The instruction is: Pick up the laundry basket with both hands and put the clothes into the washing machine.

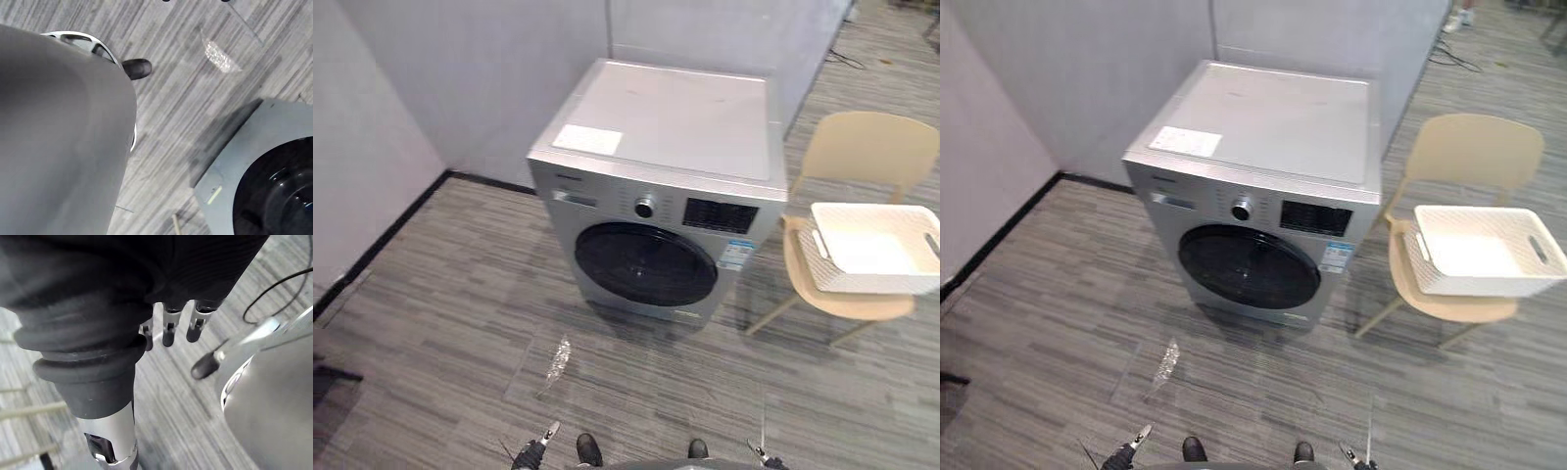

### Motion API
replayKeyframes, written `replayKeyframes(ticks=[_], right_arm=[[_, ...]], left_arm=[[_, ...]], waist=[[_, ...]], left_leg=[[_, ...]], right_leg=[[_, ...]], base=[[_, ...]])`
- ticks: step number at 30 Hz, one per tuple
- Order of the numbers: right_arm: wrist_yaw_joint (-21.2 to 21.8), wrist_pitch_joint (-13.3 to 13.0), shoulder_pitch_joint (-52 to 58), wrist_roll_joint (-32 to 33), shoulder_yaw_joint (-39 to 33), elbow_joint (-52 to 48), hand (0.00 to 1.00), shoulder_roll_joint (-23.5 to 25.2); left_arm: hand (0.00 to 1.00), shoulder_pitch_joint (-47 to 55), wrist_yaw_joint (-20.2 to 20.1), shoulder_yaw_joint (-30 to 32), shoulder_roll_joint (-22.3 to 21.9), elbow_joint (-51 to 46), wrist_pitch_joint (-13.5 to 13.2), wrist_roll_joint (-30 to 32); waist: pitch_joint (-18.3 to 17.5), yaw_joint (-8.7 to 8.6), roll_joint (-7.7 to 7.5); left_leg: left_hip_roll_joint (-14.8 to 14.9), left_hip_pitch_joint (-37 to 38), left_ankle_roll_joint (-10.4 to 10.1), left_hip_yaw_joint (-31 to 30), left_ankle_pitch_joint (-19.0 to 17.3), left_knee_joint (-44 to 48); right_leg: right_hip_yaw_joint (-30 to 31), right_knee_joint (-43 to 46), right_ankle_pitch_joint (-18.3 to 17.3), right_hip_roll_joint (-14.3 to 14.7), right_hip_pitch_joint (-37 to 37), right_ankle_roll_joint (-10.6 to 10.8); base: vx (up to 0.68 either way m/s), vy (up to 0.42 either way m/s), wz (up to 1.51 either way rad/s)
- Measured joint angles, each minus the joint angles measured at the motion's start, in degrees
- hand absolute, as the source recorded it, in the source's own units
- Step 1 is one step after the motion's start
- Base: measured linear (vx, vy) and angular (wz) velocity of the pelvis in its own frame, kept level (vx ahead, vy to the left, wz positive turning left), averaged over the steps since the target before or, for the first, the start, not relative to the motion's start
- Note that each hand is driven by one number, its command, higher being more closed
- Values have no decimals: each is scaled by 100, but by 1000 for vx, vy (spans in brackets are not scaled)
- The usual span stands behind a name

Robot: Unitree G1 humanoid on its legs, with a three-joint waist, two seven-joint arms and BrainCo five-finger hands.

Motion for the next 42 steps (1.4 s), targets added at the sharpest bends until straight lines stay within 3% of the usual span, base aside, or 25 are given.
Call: replayKeyframes(ticks=[2,5,8,9,11,12,13,14,15,17,18,19,21,22,24,26,27,29,31,33,36,37,39,41,42], right_arm=[[-7,5,-146,-169,213,65,0,-115],[-9,21,-394,-206,374,222,0,-197],[-12,37,-538,-275,452,225,0,-221],[-13,63,-542,-326,497,201,0,-194],[-20,111,-516,-336,515,195,0,-257],[-27,133,-447,-333,555,166,0,-251],[-30,149,-316,-313,623,4,0,-202],[-27,144,-268,-300,688,-80,0,-150],[-14,137,-255,-296,843,-242,0,37],[-17,141,-283,-284,933,-352,0,171],[-17,130,-229,-192,934,-522,0,236],[-19,119,-175,-139,929,-683,0,276],[-27,129,-102,-123,924,-705,0,258],[-46,138,-66,-123,922,-706,0,257],[-80,138,-69,-126,939,-704,0,261],[-139,140,-69,-128,978,-642,0,276],[-140,152,-81,-151,1033,-565,0,277],[-141,154,-215,-185,1056,-464,0,152],[-134,146,-456,-191,1036,-463,0,140],[-119,136,-544,-196,972,-463,0,179],[-124,154,-560,-195,926,-446,0,191],[-128,152,-582,-196,848,-375,0,190],[-154,145,-580,-182,770,-312,0,212],[-201,130,-578,-117,592,-241,0,3],[-231,126,-576,-86,602,-231,0,-106]], left_arm=[[0,18,-81,124,-22,2,0,-166],[0,58,-77,302,-26,10,13,-455],[0,62,-69,291,-24,-31,42,-659],[0,9,-68,73,25,-67,54,-662],[0,-76,-52,-465,31,-164,52,-643],[0,-117,-54,-954,54,-263,52,-631],[0,-220,-74,-1231,55,-422,44,-621],[0,-256,-74,-1284,54,-483,37,-621],[0,-330,-62,-1269,48,-593,25,-636],[0,-379,-37,-1242,66,-676,24,-638],[0,-398,-37,-1182,35,-677,25,-634],[0,-431,-35,-1142,-51,-673,42,-629],[0,-480,-31,-1090,-146,-669,49,-619],[0,-480,-12,-965,-232,-669,49,-612],[0,-500,50,-826,-302,-672,47,-564],[0,-490,55,-732,-345,-674,47,-462],[0,-471,67,-686,-365,-666,51,-396],[0,-418,77,-485,-507,-651,53,-358],[0,-356,81,-303,-676,-590,46,-361],[0,-366,71,-306,-765,-495,42,-363],[0,-393,74,-310,-768,-579,8,-359],[0,-444,81,-372,-705,-675,10,-356],[0,-497,89,-470,-606,-757,16,-346],[0,-442,169,-774,-625,-750,13,-206],[0,-415,196,-915,-607,-713,14,-150]], waist=[[-16,135,15],[-18,155,-11],[-6,183,-93],[6,181,-163],[36,162,-116],[44,99,-95],[60,106,-112],[94,110,-58],[206,102,-239],[273,99,-374],[269,81,-370],[268,70,-361],[280,58,-316],[270,55,-267],[254,49,-260],[162,29,-344],[35,40,-457],[-10,110,-163],[-62,103,-13],[-66,92,-2],[-7,98,0],[133,111,15],[226,88,-122],[231,113,38],[193,94,208]], left_leg=[[-94,-29,27,-193,-23,-2],[-245,-34,81,-465,-77,0],[-580,2,342,-808,-268,64],[-779,-82,621,-966,-467,371],[-902,-264,615,-1347,-757,941],[-973,-273,664,-1654,-999,1341],[-987,-215,746,-1954,-1209,1668],[-966,-165,806,-2113,-1278,1782],[-1037,-70,961,-2404,-1491,2041],[-1070,8,998,-2598,-1650,2225],[-1091,72,992,-2764,-1775,2301],[-1169,183,922,-2945,-1859,2232],[-1234,438,906,-3175,-1922,2073],[-1261,640,898,-3371,-1926,1941],[-1272,895,815,-3713,-1976,1729],[-1242,1019,617,-3861,-2098,1613],[-1164,1095,442,-3826,-2230,1618],[-782,1132,389,-3649,-2257,1741],[-537,1093,274,-3513,-2182,2072],[-534,800,24,-3529,-2019,2932],[-467,-307,-486,-3060,-1344,5451],[-127,-695,-374,-2476,-1411,6239],[275,-989,-167,-1529,-1542,6201],[452,-851,-69,-504,-1550,4394],[437,-751,185,-328,-1263,3441]], right_leg=[[-183,86,-83,-96,41,37],[-424,121,-176,-221,186,89],[-640,485,-504,-540,239,84],[-827,687,-651,-805,373,-17],[-934,1587,-683,-1025,322,-91],[-769,2710,-551,-1210,91,-301],[-339,3896,-12,-1246,-355,-1094],[-71,4442,273,-1217,-611,-1344],[758,5572,-25,-856,-1191,-873],[1278,6109,-432,-331,-1712,-681],[1517,6135,-610,56,-2084,-458],[1608,5914,-772,265,-2348,-178],[1539,5111,-867,379,-2415,-63],[1398,4068,-857,383,-2317,-76],[1354,2565,-603,370,-2114,-305],[1338,1912,-191,316,-2020,-451],[1304,1775,407,334,-1956,-362],[1031,1877,325,621,-1860,-542],[867,1836,176,856,-1680,-728],[749,1657,100,924,-1372,-816],[429,1386,-111,907,-718,-935],[191,1299,-130,872,-338,-960],[-174,1128,-266,639,82,-889],[-799,1081,-490,435,316,-702],[-918,1129,-638,482,298,-634]], base=[[-9,91,49],[23,72,49],[101,112,54],[217,187,83],[181,162,100],[214,208,140],[273,227,141],[356,181,124],[302,108,86],[263,79,79],[260,61,89],[267,23,83],[317,-17,81],[409,-61,87],[541,-145,94],[517,-225,85],[461,-222,46],[591,-263,15],[520,-236,2],[418,-216,28],[239,-116,56],[201,-80,79],[75,-54,108],[-13,46,134],[6,160,121]])
